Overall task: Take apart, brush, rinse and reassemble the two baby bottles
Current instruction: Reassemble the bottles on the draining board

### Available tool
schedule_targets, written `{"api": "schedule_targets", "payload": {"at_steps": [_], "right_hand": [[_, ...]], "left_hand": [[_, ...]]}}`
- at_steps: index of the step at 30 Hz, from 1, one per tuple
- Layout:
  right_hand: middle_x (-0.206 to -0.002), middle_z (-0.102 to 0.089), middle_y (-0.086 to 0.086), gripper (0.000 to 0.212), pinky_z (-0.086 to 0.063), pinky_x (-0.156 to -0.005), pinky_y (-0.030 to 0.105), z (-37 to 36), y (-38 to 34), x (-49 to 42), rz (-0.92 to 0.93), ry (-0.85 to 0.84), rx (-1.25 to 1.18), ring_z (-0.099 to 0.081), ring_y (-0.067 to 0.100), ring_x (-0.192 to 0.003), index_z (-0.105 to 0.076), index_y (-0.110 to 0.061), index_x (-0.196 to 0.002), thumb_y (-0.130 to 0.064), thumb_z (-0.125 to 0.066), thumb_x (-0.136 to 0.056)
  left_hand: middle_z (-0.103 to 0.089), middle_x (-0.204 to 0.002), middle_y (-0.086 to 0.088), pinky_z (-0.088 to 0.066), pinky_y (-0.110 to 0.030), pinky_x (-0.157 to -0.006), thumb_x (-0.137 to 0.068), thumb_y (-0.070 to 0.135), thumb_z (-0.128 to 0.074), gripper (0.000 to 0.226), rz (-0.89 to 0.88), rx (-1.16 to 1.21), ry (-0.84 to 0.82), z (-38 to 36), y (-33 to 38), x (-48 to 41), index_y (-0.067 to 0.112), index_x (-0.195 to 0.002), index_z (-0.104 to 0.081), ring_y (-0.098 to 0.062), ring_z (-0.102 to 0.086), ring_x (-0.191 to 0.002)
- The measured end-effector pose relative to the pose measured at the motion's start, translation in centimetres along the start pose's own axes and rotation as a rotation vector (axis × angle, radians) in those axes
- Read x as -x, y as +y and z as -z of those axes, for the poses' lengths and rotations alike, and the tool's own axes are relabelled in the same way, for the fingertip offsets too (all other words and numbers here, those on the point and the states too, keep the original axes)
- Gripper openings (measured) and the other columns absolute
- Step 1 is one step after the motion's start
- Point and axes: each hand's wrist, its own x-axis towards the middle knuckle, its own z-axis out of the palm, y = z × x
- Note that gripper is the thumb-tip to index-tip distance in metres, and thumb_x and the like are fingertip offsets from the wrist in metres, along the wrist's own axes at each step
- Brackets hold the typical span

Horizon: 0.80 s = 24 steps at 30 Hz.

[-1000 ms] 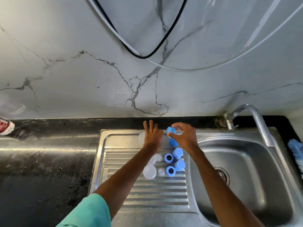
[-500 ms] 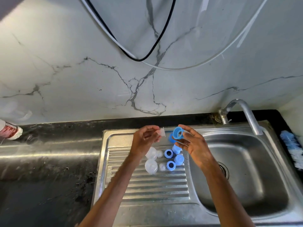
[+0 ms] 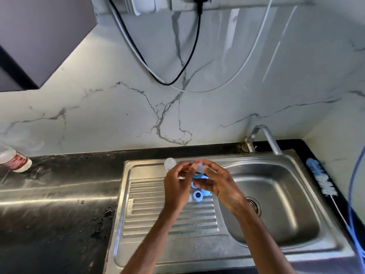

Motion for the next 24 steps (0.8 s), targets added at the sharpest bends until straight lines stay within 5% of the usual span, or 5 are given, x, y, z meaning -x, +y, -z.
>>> {"api": "schedule_targets", "payload": {"at_steps": [4, 9, 15, 20, 24], "right_hand": [[-0.124, -0.072, 0.019, 0.027, -0.060, -0.097, 0.046, -0.4, -0.2, 0.8, 0.007, -0.001, 0.005, -0.072, 0.041, -0.112, -0.072, -0.015, -0.127, -0.023, -0.061, -0.103], [-0.116, -0.074, 0.024, 0.019, -0.063, -0.084, 0.034, -0.4, -0.6, 0.9, -0.001, 0.101, -0.040, -0.074, 0.041, -0.105, -0.077, -0.009, -0.111, -0.020, -0.067, -0.099], [-0.124, -0.071, 0.025, 0.031, -0.060, -0.098, 0.041, 0.4, -0.6, 0.4, -0.028, 0.112, -0.154, -0.070, 0.039, -0.116, -0.073, -0.001, -0.123, -0.021, -0.061, -0.102], [-0.119, -0.073, 0.024, 0.038, -0.058, -0.099, 0.048, 0.8, -0.9, 0.3, -0.086, 0.140, -0.109, -0.071, 0.041, -0.113, -0.071, -0.001, -0.124, -0.032, -0.065, -0.101], [-0.109, -0.077, 0.018, 0.030, -0.063, -0.089, 0.046, 1.5, -2.2, 0.6, -0.024, 0.265, 0.063, -0.077, 0.035, -0.097, -0.070, -0.004, -0.117, -0.029, -0.062, -0.103]], "left_hand": [[-0.074, -0.098, 0.007, -0.051, -0.006, -0.067, -0.096, 0.042, -0.058, 0.035, -0.050, -0.072, 0.071, 0.2, 0.8, 0.5, 0.014, -0.108, -0.075, 0.009, -0.067, -0.094], [-0.072, -0.109, 0.005, -0.059, -0.022, -0.072, -0.096, 0.038, -0.064, 0.030, -0.103, -0.111, 0.088, 0.0, 0.7, 0.5, 0.015, -0.112, -0.074, -0.012, -0.069, -0.097], [-0.068, -0.125, -0.001, -0.059, -0.028, -0.086, -0.090, 0.030, -0.076, 0.055, 0.128, 0.219, -0.372, -0.3, 0.8, -0.2, 0.019, -0.139, -0.054, -0.015, -0.069, -0.107], [-0.075, -0.117, 0.003, -0.059, -0.036, -0.093, -0.087, 0.024, -0.082, 0.046, 0.019, 0.190, -0.352, -0.1, 0.4, -0.7, 0.018, -0.129, -0.065, -0.018, -0.072, -0.108], [-0.068, -0.133, 0.008, -0.055, -0.032, -0.102, -0.091, 0.022, -0.078, 0.050, -0.034, 0.187, -0.371, 0.5, 0.2, -1.5, 0.022, -0.138, -0.061, -0.016, -0.065, -0.124]]}}
